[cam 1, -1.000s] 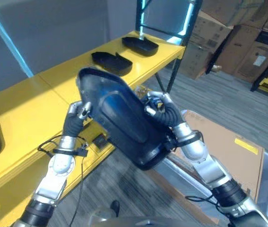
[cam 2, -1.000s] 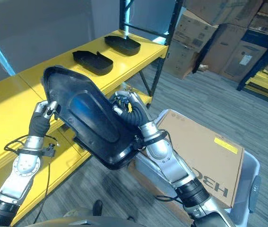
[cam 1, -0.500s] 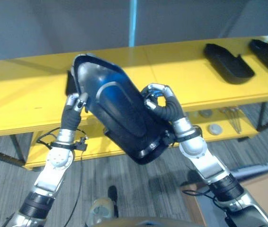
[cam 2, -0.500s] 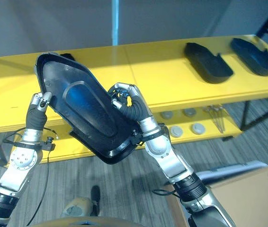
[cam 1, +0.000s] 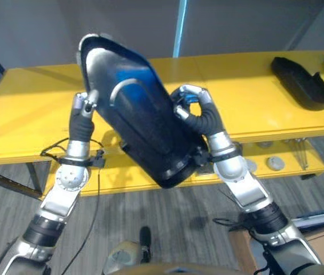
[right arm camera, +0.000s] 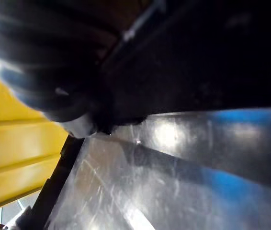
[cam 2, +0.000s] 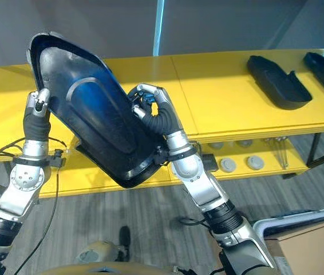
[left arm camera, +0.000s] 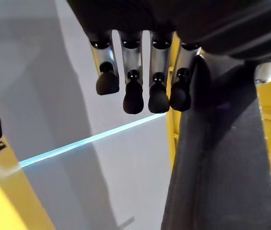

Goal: Move parts from the plastic box to the shelf.

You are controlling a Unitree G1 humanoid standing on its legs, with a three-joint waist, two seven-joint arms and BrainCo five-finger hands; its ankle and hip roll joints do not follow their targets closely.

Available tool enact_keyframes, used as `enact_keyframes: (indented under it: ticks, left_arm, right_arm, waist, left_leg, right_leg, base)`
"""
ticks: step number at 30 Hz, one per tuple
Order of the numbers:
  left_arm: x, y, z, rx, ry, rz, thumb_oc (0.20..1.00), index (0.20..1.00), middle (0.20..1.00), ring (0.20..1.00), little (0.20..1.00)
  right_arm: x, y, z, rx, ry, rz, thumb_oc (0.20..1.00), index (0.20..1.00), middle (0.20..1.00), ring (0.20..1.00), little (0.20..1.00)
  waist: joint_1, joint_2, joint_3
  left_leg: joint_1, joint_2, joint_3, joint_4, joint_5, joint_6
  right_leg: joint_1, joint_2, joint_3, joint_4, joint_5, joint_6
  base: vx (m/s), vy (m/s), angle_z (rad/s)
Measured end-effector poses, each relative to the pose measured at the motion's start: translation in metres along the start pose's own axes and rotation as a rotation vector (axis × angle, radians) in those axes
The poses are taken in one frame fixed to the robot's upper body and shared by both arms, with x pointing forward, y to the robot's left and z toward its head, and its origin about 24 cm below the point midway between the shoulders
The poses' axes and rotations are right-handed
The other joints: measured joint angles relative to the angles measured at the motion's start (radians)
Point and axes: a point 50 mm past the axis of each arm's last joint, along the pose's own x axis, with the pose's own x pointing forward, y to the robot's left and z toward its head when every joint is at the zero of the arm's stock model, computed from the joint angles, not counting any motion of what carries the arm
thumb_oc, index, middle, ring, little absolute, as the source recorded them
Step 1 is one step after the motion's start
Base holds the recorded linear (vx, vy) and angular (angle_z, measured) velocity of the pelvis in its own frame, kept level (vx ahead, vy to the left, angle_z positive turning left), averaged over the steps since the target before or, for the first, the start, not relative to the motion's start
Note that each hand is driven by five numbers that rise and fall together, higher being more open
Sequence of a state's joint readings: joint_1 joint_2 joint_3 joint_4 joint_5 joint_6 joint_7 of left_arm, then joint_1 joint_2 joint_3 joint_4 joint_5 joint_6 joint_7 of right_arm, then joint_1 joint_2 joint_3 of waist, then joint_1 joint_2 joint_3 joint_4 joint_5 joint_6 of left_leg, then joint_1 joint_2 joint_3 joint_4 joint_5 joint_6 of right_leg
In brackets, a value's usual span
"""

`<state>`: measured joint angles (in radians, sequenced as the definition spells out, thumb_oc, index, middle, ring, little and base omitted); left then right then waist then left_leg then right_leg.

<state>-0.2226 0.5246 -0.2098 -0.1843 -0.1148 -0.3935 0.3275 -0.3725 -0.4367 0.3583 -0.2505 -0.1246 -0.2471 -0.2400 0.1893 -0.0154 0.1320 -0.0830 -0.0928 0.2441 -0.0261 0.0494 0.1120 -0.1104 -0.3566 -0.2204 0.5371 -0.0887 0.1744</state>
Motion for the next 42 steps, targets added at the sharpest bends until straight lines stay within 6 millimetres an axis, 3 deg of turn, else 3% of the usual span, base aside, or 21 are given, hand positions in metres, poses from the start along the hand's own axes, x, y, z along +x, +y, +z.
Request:
enact_keyframes:
  ticks: [3, 4, 5, 6, 8, 10, 16, 18, 20, 21, 24, 25, 28, 30, 32, 33, 34, 36, 37, 38, 42]
  left_arm:
    - [0.0, 0.0, -0.001, 0.011, 0.005, -0.02, 0.2, 0.2, 0.2, 0.2, 0.2]
    - [-0.003, -0.004, -0.006, 0.004, 0.027, -0.033, 0.2, 0.2, 0.2, 0.2, 0.2]
    - [-0.003, -0.006, -0.008, 0.0, 0.038, -0.037, 0.2, 0.2, 0.2, 0.2, 0.2]
    - [-0.005, -0.007, -0.01, 0.006, 0.054, -0.056, 0.2, 0.2, 0.2, 0.2, 0.2]
    - [-0.009, -0.007, -0.013, 0.017, 0.081, -0.083, 0.2, 0.2, 0.2, 0.2, 0.2]
    - [-0.012, -0.008, -0.013, 0.014, 0.087, -0.099, 0.2, 0.2, 0.2, 0.2, 0.2]
    - [-0.012, -0.009, -0.009, 0.003, 0.077, -0.094, 0.2, 0.2, 0.2, 0.2, 0.2]
    - [-0.012, -0.01, -0.009, 0.0, 0.076, -0.091, 0.2, 0.2, 0.2, 0.2, 0.2]
    - [-0.012, -0.011, -0.009, -0.011, 0.075, -0.085, 0.2, 0.2, 0.2, 0.2, 0.2]
    - [-0.01, -0.017, -0.011, -0.045, 0.078, -0.066, 0.2, 0.2, 0.2, 0.2, 0.2]
    - [-0.011, -0.017, -0.015, -0.044, 0.088, -0.06, 0.2, 0.2, 0.2, 0.2, 0.2]
    - [-0.011, -0.016, -0.015, -0.042, 0.085, -0.057, 0.2, 0.2, 0.2, 0.2, 0.2]
    - [-0.011, -0.017, -0.014, -0.039, 0.083, -0.052, 0.2, 0.2, 0.2, 0.2, 0.2]
    - [-0.009, -0.018, -0.015, -0.028, 0.088, -0.051, 0.2, 0.2, 0.2, 0.2, 0.2]
    - [-0.008, -0.022, -0.015, -0.034, 0.086, -0.049, 0.2, 0.2, 0.2, 0.2, 0.2]
    - [-0.006, -0.026, -0.017, -0.029, 0.09, -0.065, 0.2, 0.2, 0.2, 0.2, 0.2]
    - [-0.006, -0.027, -0.021, -0.015, 0.106, -0.071, 0.2, 0.2, 0.2, 0.2, 0.2]
    - [-0.002, -0.019, -0.02, 0.042, 0.097, -0.091, 0.2, 0.2, 0.2, 0.2, 0.2]
    - [0.0, -0.017, -0.019, 0.058, 0.09, -0.098, 0.2, 0.2, 0.2, 0.2, 0.2]
    - [0.004, -0.013, -0.016, 0.075, 0.068, -0.091, 0.2, 0.2, 0.2, 0.2, 0.2]
    - [0.009, 0.004, -0.014, 0.113, 0.05, 0.001, 0.2, 0.2, 0.2, 0.2, 0.2]
  right_arm:
    - [-0.003, 0.0, -0.002, 0.001, 0.017, -0.004, 0.2, 0.2, 0.2, 0.2, 0.2]
    - [-0.006, -0.002, -0.004, -0.012, 0.031, -0.001, 0.2, 0.2, 0.2, 0.2, 0.2]
    - [-0.01, -0.003, -0.007, -0.013, 0.05, -0.005, 0.2, 0.2, 0.2, 0.2, 0.2]
    - [-0.014, -0.003, -0.009, -0.014, 0.071, -0.005, 0.2, 0.2, 0.2, 0.2, 0.2]
    - [-0.018, -0.004, -0.011, -0.022, 0.085, 0.003, 0.2, 0.2, 0.2, 0.2, 0.2]
    - [-0.021, -0.004, -0.013, -0.019, 0.095, 0.009, 0.2, 0.2, 0.2, 0.2, 0.2]
    - [-0.022, -0.005, -0.012, -0.003, 0.089, 0.013, 0.2, 0.2, 0.2, 0.2, 0.2]
    - [-0.023, -0.004, -0.013, 0.024, 0.099, 0.011, 0.2, 0.2, 0.2, 0.2, 0.2]
    - [-0.023, -0.003, -0.013, 0.035, 0.101, 0.019, 0.2, 0.2, 0.2, 0.2, 0.2]
    - [-0.023, -0.004, -0.014, 0.04, 0.106, 0.017, 0.2, 0.2, 0.2, 0.2, 0.2]
    - [-0.024, -0.003, -0.015, 0.05, 0.114, 0.02, 0.2, 0.2, 0.2, 0.2, 0.2]
    - [-0.024, -0.003, -0.015, 0.051, 0.114, 0.018, 0.2, 0.2, 0.2, 0.2, 0.2]
    - [-0.023, -0.003, -0.016, 0.049, 0.117, 0.016, 0.2, 0.2, 0.2, 0.2, 0.2]
    - [-0.022, -0.003, -0.02, 0.042, 0.129, 0.017, 0.2, 0.2, 0.2, 0.2, 0.2]
    - [-0.022, -0.009, -0.02, 0.017, 0.121, 0.02, 0.2, 0.2, 0.2, 0.2, 0.2]
    - [-0.025, -0.011, -0.022, 0.012, 0.137, 0.006, 0.2, 0.2, 0.2, 0.2, 0.2]
    - [-0.028, -0.006, -0.024, 0.031, 0.157, 0.005, 0.2, 0.2, 0.2, 0.2, 0.2]
    - [-0.026, -0.004, -0.024, 0.04, 0.161, -0.006, 0.2, 0.2, 0.2, 0.2, 0.2]
    - [-0.025, -0.003, -0.023, 0.045, 0.158, -0.011, 1.0, 1.0, 1.0, 1.0, 1.0]
    - [-0.023, 0.001, -0.022, 0.07, 0.152, -0.026, 1.0, 1.0, 1.0, 1.0, 1.0]
    - [-0.009, 0.009, -0.014, 0.094, 0.1, -0.002, 1.0, 1.0, 1.0, 1.0, 1.0]
  waist:
    - [-0.005, 0.004, 0.001]
    - [-0.006, 0.011, 0.005]
    - [-0.016, 0.026, 0.013]
    - [-0.041, 0.03, 0.016]
    - [-0.052, 0.028, 0.016]
    - [-0.054, 0.052, 0.007]
    - [-0.071, 0.068, -0.001]
    - [-0.082, 0.075, 0.003]
    - [-0.08, 0.084, 0.003]
    - [-0.085, 0.081, 0.014]
    - [-0.084, 0.056, 0.029]
    - [-0.085, 0.057, 0.03]
    - [-0.074, 0.053, 0.032]
    - [-0.074, 0.051, 0.033]
    - [-0.088, 0.101, 0.024]
    - [-0.082, 0.086, 0.037]
    - [-0.084, 0.061, 0.039]
    - [-0.09, 0.005, 0.034]
    - [-0.087, 0.004, 0.033]
    - [-0.075, 0.002, 0.033]
    - [-0.022, -0.006, 0.035]
  left_leg:
    - [0.002, 0.0, -0.026, -0.014, 0.011, -0.009]
    - [0.001, 0.002, -0.051, -0.016, 0.027, 0.005]
    - [0.003, 0.012, -0.078, -0.015, 0.029, 0.0]
    - [0.004, 0.014, -0.103, -0.016, 0.035, -0.005]
    - [0.034, -0.008, -0.109, -0.023, 0.031, -0.012]
    - [0.068, -0.009, -0.126, -0.045, 0.022, -0.029]
    - [0.067, 0.015, -0.13, -0.032, 0.018, -0.066]
    - [0.03, 0.015, -0.133, 0.044, -0.008, -0.106]
    - [0.015, 0.016, -0.134, 0.079, -0.013, -0.115]
    - [-0.042, 0.007, -0.129, 0.183, -0.031, -0.187]
    - [-0.1, 0.074, -0.079, 0.314, -0.113, -0.181]
    - [-0.115, 0.166, -0.076, 0.28, -0.122, -0.192]
    - [-0.103, 0.225, -0.152, 0.208, -0.113, -0.21]
    - [-0.087, 0.252, -0.181, 0.147, -0.104, -0.224]
    - [-0.047, 0.283, -0.16, 0.048, -0.05, -0.212]
    - [-0.041, 0.278, -0.141, 0.048, 0.003, -0.234]
    - [-0.036, 0.256, -0.093, 0.036, 0.011, -0.223]
    - [-0.02, 0.157, -0.066, 0.007, 0.032, -0.174]
    - [-0.019, 0.135, -0.063, 0.007, 0.043, -0.157]
    - [-0.019, 0.103, -0.052, 0.012, 0.034, -0.138]
    - [-0.012, 0.088, -0.022, 0.006, 0.019, -0.123]
  right_leg:
    - [-0.04, 0.101, 0.198, -0.103, -0.044, 0.037]
    - [-0.079, 0.175, 0.228, -0.14, -0.053, 0.028]
    - [-0.096, 0.266, 0.312, -0.144, -0.088, 0.03]
    - [-0.098, 0.325, 0.345, -0.167, -0.099, 0.022]
    - [-0.097, 0.366, 0.323, -0.256, -0.049, -0.03]
    - [-0.044, 0.363, 0.292, -0.327, 0.026, -0.097]
    - [0.001, 0.386, 0.296, -0.423, 0.066, -0.102]
    - [0.002, 0.381, 0.297, -0.419, 0.063, -0.118]
    - [0.009, 0.38, 0.291, -0.418, 0.063, -0.131]
    - [0.033, 0.342, 0.257, -0.432, 0.079, -0.173]
    - [0.06, 0.306, 0.22, -0.476, 0.089, -0.191]
    - [0.061, 0.299, 0.217, -0.485, 0.08, -0.18]
    - [0.054, 0.292, 0.249, -0.486, 0.082, -0.163]
    - [0.057, 0.289, 0.265, -0.508, 0.091, -0.121]
    - [0.06, 0.307, 0.26, -0.518, 0.104, -0.081]
    - [0.078, 0.288, 0.263, -0.535, 0.109, -0.065]
    - [0.091, 0.255, 0.258, -0.554, 0.11, -0.055]
    - [0.082, 0.166, 0.265, -0.561, 0.124, -0.023]
    - [0.081, 0.142, 0.26, -0.558, 0.129, -0.021]
    - [0.075, 0.117, 0.258, -0.55, 0.154, -0.005]
    - [0.054, 0.097, 0.267, -0.529, 0.177, 0.014]
  base:
    - [0.1, 0.048, 0.29]
    - [0.1, 0.054, 0.41]
    - [0.08, 0.007, 0.8]
    - [0.05, -0.039, 0.9]
    - [0.06, -0.083, 0.56]
    - [0.05, -0.101, 0.16]
    - [0.04, -0.049, -0.04]
    - [0.02, -0.028, 0.01]
    - [0.05, 0.043, 0.29]
    - [0.04, 0.146, 0.6]
    - [0.02, 0.111, 0.48]
    - [0.03, 0.151, 0.31]
    - [0.08, 0.226, 0.01]
    - [0.07, 0.178, -0.2]
    - [0.13, 0.37, -0.27]
    - [0.08, 0.325, -0.18]
    - [0.07, 0.322, -0.07]
    - [0.04, 0.259, 0.07]
    - [0.05, 0.32, 0.1]
    - [0.05, 0.319, -0.01]
    - [0.07, 0.156, -0.13]
